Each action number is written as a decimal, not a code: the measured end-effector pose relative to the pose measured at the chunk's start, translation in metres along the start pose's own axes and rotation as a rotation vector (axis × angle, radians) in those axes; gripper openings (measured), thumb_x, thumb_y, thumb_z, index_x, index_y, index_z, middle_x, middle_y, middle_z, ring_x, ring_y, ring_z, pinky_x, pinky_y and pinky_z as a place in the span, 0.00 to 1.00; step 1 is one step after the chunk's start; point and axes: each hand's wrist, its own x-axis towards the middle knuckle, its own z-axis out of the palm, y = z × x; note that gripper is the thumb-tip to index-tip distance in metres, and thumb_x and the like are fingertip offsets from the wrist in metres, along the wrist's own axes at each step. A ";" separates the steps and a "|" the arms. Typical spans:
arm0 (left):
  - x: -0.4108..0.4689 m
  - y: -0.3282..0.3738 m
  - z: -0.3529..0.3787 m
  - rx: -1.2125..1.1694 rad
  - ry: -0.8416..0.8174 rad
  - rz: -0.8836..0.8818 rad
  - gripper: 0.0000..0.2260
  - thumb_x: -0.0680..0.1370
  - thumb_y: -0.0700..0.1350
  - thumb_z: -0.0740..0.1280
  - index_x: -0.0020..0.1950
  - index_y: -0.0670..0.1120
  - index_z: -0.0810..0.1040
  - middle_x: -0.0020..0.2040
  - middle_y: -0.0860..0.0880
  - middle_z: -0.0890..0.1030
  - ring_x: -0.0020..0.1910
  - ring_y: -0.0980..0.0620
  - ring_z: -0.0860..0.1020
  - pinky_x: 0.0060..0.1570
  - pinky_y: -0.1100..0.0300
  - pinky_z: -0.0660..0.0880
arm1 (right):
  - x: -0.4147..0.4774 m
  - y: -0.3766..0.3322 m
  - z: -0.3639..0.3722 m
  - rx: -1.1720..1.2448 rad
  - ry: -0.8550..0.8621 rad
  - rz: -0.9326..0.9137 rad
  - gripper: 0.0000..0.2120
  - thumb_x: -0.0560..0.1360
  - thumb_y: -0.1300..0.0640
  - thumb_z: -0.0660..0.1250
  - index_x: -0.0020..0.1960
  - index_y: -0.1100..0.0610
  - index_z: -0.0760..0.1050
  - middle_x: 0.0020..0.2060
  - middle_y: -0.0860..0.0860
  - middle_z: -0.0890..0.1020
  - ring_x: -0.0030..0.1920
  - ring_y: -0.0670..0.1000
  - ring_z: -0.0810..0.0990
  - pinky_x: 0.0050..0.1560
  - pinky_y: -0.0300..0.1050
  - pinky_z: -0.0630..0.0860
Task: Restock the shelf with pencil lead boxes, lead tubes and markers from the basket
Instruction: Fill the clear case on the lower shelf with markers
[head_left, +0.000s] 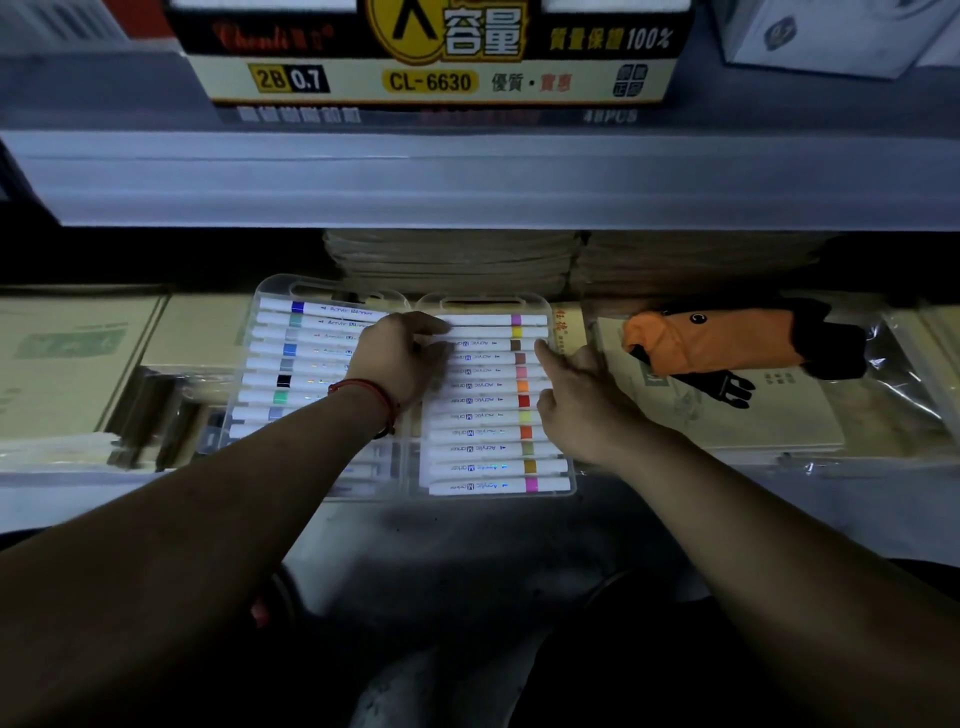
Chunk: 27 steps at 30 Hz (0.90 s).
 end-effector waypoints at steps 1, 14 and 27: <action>0.002 -0.001 0.000 0.023 0.011 0.011 0.10 0.77 0.48 0.73 0.58 0.52 0.84 0.43 0.47 0.85 0.45 0.48 0.83 0.46 0.62 0.74 | 0.000 0.000 0.000 -0.003 0.000 0.002 0.31 0.84 0.52 0.54 0.82 0.45 0.42 0.77 0.55 0.53 0.75 0.59 0.61 0.67 0.54 0.71; -0.002 0.009 -0.008 0.002 0.023 0.320 0.06 0.78 0.44 0.72 0.54 0.48 0.86 0.41 0.56 0.85 0.36 0.63 0.81 0.44 0.72 0.73 | 0.000 -0.002 -0.002 -0.020 -0.006 0.023 0.31 0.84 0.53 0.54 0.82 0.45 0.42 0.77 0.54 0.52 0.75 0.60 0.61 0.67 0.55 0.70; -0.009 -0.010 -0.033 -0.247 0.033 0.141 0.04 0.79 0.43 0.71 0.48 0.46 0.85 0.44 0.49 0.85 0.29 0.57 0.78 0.39 0.65 0.76 | -0.001 -0.005 -0.005 0.042 0.170 -0.012 0.32 0.81 0.53 0.59 0.81 0.43 0.50 0.76 0.55 0.59 0.61 0.58 0.76 0.46 0.45 0.72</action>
